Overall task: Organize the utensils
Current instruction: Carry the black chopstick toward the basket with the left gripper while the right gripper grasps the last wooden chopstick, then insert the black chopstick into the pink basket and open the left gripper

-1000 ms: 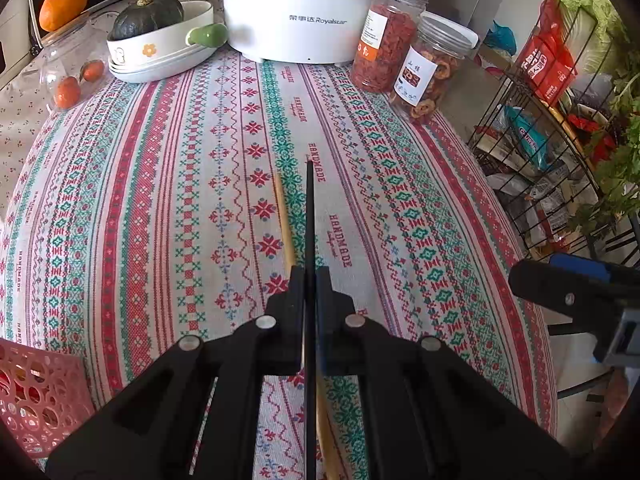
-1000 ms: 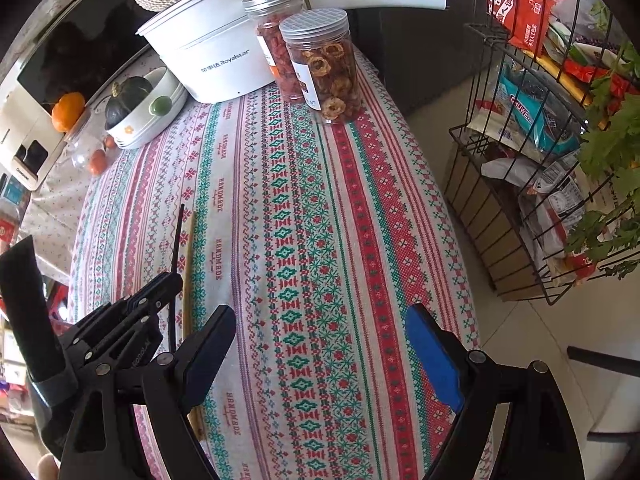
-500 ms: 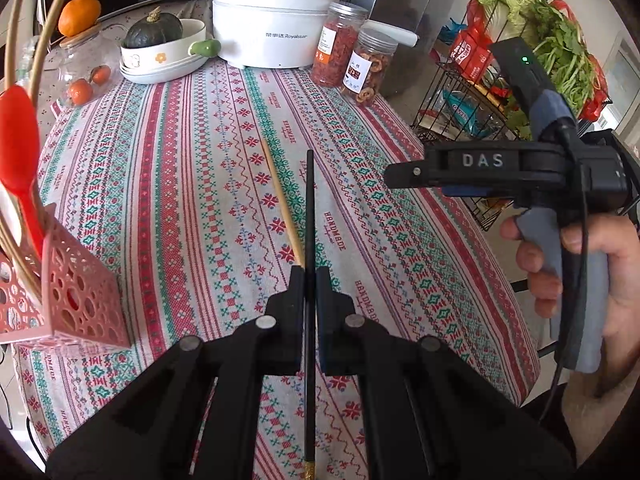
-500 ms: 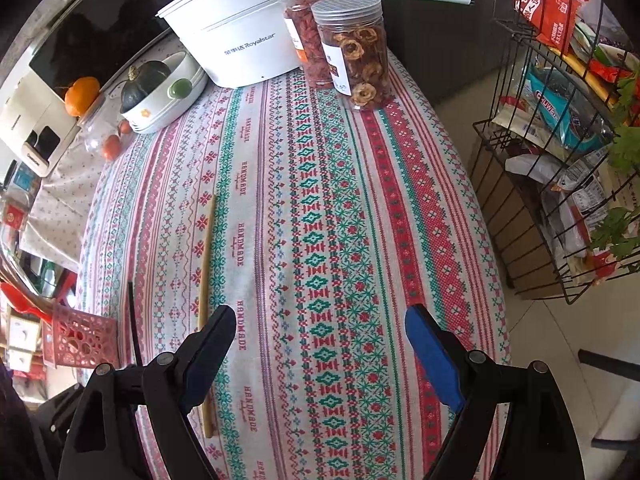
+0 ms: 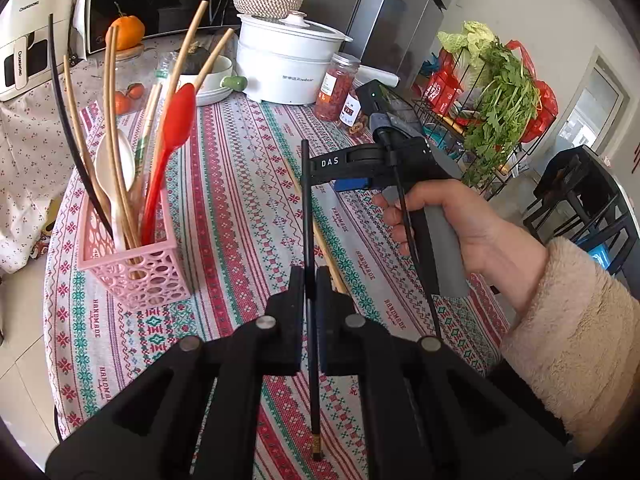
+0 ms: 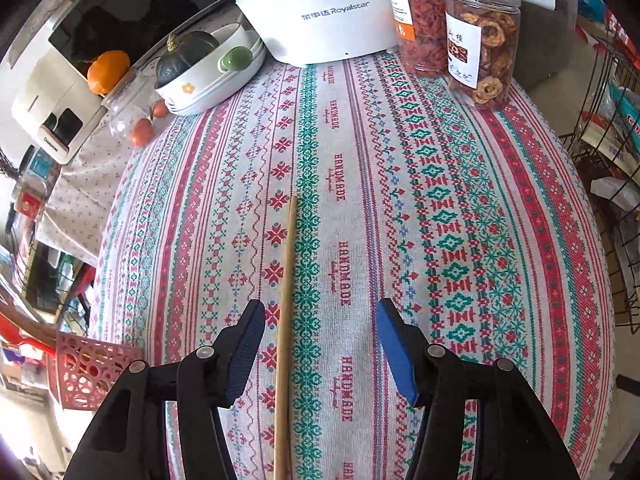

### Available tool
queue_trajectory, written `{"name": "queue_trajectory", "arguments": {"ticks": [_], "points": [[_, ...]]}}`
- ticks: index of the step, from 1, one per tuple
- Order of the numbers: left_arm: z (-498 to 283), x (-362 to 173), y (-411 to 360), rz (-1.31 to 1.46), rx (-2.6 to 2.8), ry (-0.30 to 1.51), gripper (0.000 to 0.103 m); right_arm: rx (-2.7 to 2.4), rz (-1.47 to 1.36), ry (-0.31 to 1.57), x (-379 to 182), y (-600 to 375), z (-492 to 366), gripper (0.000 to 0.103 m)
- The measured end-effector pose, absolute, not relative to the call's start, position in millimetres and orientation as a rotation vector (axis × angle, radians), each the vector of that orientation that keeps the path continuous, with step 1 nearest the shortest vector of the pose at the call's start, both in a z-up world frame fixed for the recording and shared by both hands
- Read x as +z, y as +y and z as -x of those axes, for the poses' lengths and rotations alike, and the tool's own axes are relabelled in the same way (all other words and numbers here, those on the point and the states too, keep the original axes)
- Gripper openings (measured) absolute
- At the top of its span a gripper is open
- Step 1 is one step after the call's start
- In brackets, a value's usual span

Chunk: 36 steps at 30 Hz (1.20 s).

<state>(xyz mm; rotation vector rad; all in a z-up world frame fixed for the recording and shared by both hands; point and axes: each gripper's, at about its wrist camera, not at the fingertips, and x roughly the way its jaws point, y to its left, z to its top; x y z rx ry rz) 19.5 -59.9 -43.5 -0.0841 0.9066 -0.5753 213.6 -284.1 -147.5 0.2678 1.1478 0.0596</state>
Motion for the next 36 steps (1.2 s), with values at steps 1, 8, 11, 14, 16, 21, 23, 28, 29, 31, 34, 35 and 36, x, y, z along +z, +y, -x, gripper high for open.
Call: {"name": "queue_trajectory", "arguments": {"ticks": [1, 8, 11, 14, 16, 21, 23, 28, 29, 31, 34, 35, 36], "points": [[-18.9, -43.3, -54.6, 0.096, -0.574, 0.905, 0.006, 0.054, -0.257, 1.143, -149.4, -280.7, -217.0, 0.051], [-13.7, -40.9, -34.6, 0.132, -0.584, 0.899, 0.007, -0.012, -0.108, 1.093, -158.9, -264.5, -230.3, 0.04], [-12.5, -39.8, -29.6, 0.141, -0.585, 0.895, 0.007, -0.038, -0.031, 1.086, -161.6, -255.6, -230.0, 0.013], [-11.2, -37.8, -26.5, 0.146, -0.583, 0.888, 0.007, -0.033, -0.052, 1.088, -161.1, -255.8, -224.6, 0.007], [-8.6, -35.1, -23.6, 0.148, -0.582, 0.875, 0.007, -0.026, -0.089, 1.071, -154.9, -260.3, -214.3, 0.006], [-0.5, -24.9, -18.2, 0.133, -0.581, 0.824, 0.006, -0.018, -0.067, 0.954, -119.7, -264.7, -180.6, 0.006], [1.8, -21.7, -16.2, 0.134, -0.579, 0.807, 0.006, -0.013, -0.066, 0.912, -104.0, -266.4, -163.7, 0.006], [7.8, -11.1, -13.8, 0.146, -0.575, 0.756, 0.006, 0.001, -0.092, 0.81, -65.6, -272.6, -121.9, 0.006], [9.3, -8.4, -13.4, 0.147, -0.575, 0.743, 0.006, 0.004, -0.1, 0.79, -58.4, -273.8, -113.3, 0.006], [12.4, -2.6, -12.3, 0.148, -0.573, 0.716, 0.006, 0.014, -0.118, 0.747, -43.0, -274.6, -97.4, 0.006], [16.9, 7.6, -8.0, 0.154, -0.566, 0.67, 0.006, 0.036, -0.134, 0.695, -23.6, -273.9, -75.9, 0.006], [18.6, 11.6, -6.3, 0.158, -0.564, 0.654, 0.006, 0.041, -0.136, 0.679, -18.3, -273.7, -68.7, 0.006], [20.1, 15.8, -4.1, 0.162, -0.564, 0.639, 0.006, 0.045, -0.138, 0.661, -13.0, -272.3, -62.0, 0.006]]}}
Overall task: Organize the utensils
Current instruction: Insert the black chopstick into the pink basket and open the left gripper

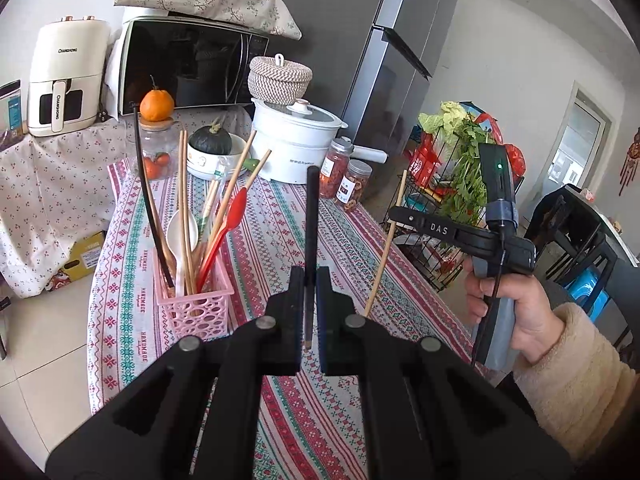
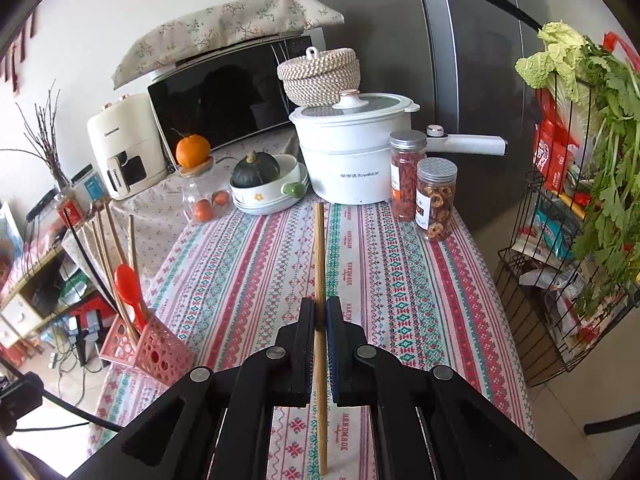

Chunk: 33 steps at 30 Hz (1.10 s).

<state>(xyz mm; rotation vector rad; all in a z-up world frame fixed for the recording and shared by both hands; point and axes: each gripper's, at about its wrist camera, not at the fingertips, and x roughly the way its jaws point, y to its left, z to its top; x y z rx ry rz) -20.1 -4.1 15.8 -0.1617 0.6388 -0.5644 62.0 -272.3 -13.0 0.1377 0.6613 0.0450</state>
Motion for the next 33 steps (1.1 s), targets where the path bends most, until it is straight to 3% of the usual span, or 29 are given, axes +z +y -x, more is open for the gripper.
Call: {"name": "queue_trajectory", "arguments": {"ticks": [17, 27, 33], "points": [[21.1, 73.4, 49.0, 0.232, -0.395, 0.325, 0.006, 0.153, -0.112, 0.458, 48.0, -242.7, -7.6, 0.006], [-9.1, 56.6, 45.3, 0.188, -0.298, 0.297, 0.006, 0.163, -0.078, 0.483, 36.9, -229.3, -15.4, 0.006], [-31.4, 40.2, 43.2, 0.185, -0.271, 0.384, 0.006, 0.175, -0.061, 0.498, 31.3, -227.0, -15.7, 0.006]]}}
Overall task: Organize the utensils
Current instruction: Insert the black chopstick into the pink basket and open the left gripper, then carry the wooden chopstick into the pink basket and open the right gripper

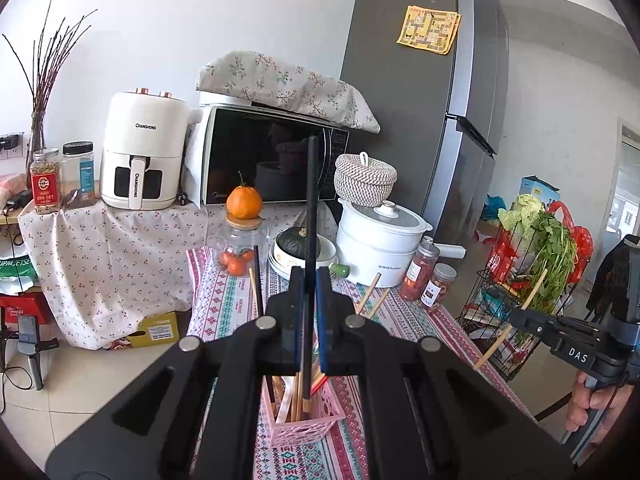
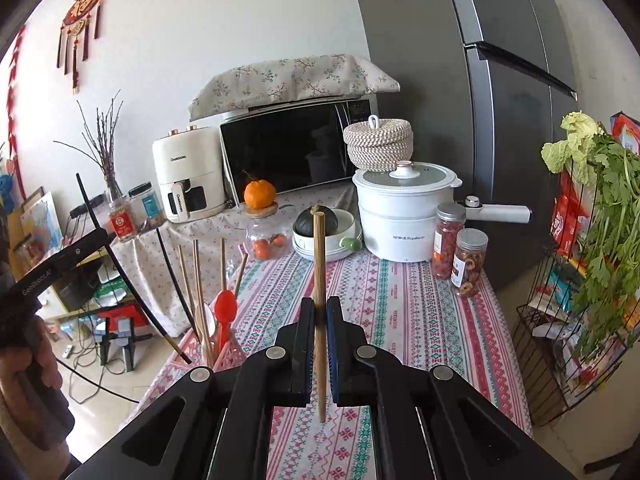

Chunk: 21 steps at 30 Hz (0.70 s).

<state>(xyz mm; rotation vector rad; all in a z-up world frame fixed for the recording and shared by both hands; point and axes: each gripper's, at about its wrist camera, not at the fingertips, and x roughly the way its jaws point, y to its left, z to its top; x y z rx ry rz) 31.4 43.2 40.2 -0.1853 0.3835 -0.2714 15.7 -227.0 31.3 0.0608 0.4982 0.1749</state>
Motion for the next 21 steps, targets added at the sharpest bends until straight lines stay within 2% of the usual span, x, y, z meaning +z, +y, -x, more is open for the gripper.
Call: {"name": "queue_trajectory", "arguments": {"ticks": [5, 9, 11, 15, 16, 17, 21], "points": [[-50.0, 20.5, 37.4, 0.197, -0.265, 0.51, 0.006, 0.183, -0.066, 0.504, 30.3, -229.9, -16.2, 0.006], [-55.9, 12.4, 31.5, 0.184, -0.256, 0.541, 0.006, 0.185, -0.08, 0.511, 30.0, -233.3, -17.1, 0.006], [-57.7, 11.1, 28.7, 0.173, -0.258, 0.544, 0.01, 0.183, -0.081, 0.513, 29.9, -233.9, -17.6, 0.006], [-56.2, 10.7, 28.4, 0.178, -0.254, 0.546, 0.051, 0.182, -0.084, 0.516, 30.0, -233.7, -18.3, 0.006], [-56.2, 11.3, 28.7, 0.181, -0.254, 0.546, 0.058, 0.182, -0.085, 0.516, 30.2, -233.6, -18.4, 0.006], [-54.6, 11.9, 29.2, 0.182, -0.257, 0.548, 0.06, 0.183, -0.086, 0.515, 30.2, -233.8, -18.3, 0.006], [-46.9, 11.5, 32.9, 0.176, -0.261, 0.575, 0.077, 0.195, -0.093, 0.506, 34.4, -231.4, -18.3, 0.006]]}}
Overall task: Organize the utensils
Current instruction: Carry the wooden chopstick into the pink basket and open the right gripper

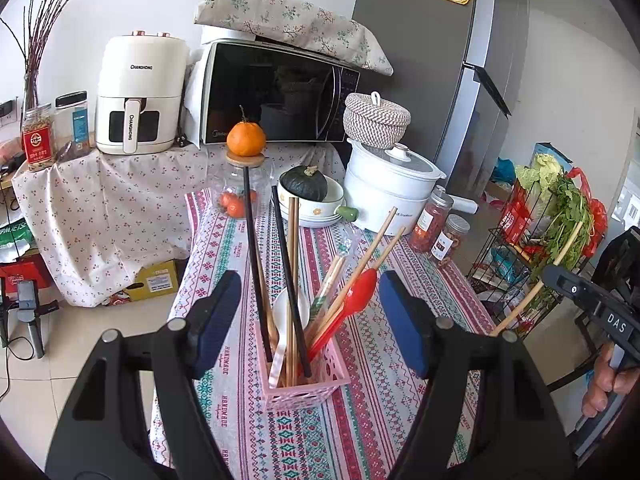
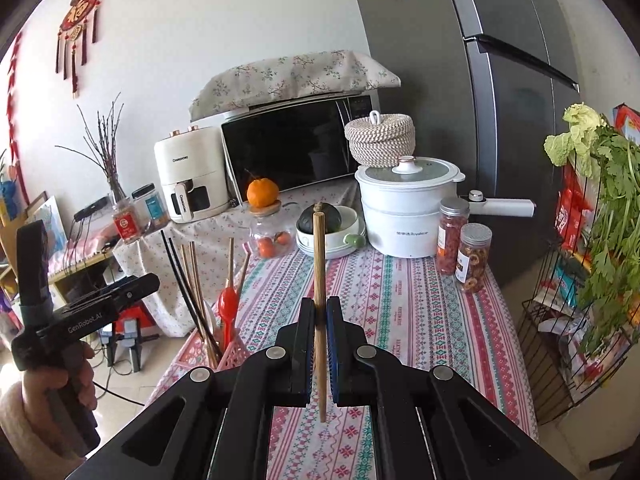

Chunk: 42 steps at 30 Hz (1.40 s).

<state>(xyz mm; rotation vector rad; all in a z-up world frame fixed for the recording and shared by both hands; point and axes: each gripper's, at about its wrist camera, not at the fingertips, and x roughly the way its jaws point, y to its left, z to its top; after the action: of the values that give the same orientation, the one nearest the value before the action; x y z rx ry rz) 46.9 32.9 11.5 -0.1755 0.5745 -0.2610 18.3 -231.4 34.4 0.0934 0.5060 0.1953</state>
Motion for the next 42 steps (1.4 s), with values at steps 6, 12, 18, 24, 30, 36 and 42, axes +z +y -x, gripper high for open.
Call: {"name": "queue_trajectory", "arguments": {"ticks": [6, 12, 18, 24, 30, 36, 42], "points": [[-35.6, -0.7, 46.7, 0.204, -0.277, 0.684, 0.098, 0.232, -0.103, 0.482, 48.3, -218.9, -18.5, 0.006], [-28.3, -26.6, 54.6, 0.205, -0.23, 0.805, 0.101, 0.273, -0.135, 0.438, 67.0, -203.8, -20.5, 0.006], [-21.8, -46.9, 57.9, 0.165, -0.217, 0.896, 0.102, 0.3, -0.172, 0.413, 77.6, -185.2, -31.9, 0.006], [-18.5, -52.9, 71.8, 0.154, -0.208, 0.909, 0.102, 0.353, -0.205, 0.438, 75.7, -160.0, -46.6, 0.006], [-17.0, -51.6, 80.7, 0.166, -0.2, 0.894, 0.102, 0.373, -0.164, 0.448, 63.5, -132.0, -54.8, 0.006], [-15.2, -49.2, 80.4, 0.157, -0.202, 0.875, 0.102, 0.36, -0.169, 0.532, 34.7, -119.6, -74.9, 0.006], [-16.5, -49.0, 77.2, 0.149, -0.186, 0.865, 0.102, 0.345, -0.176, 0.601, 17.7, -120.9, -84.4, 0.007]]}}
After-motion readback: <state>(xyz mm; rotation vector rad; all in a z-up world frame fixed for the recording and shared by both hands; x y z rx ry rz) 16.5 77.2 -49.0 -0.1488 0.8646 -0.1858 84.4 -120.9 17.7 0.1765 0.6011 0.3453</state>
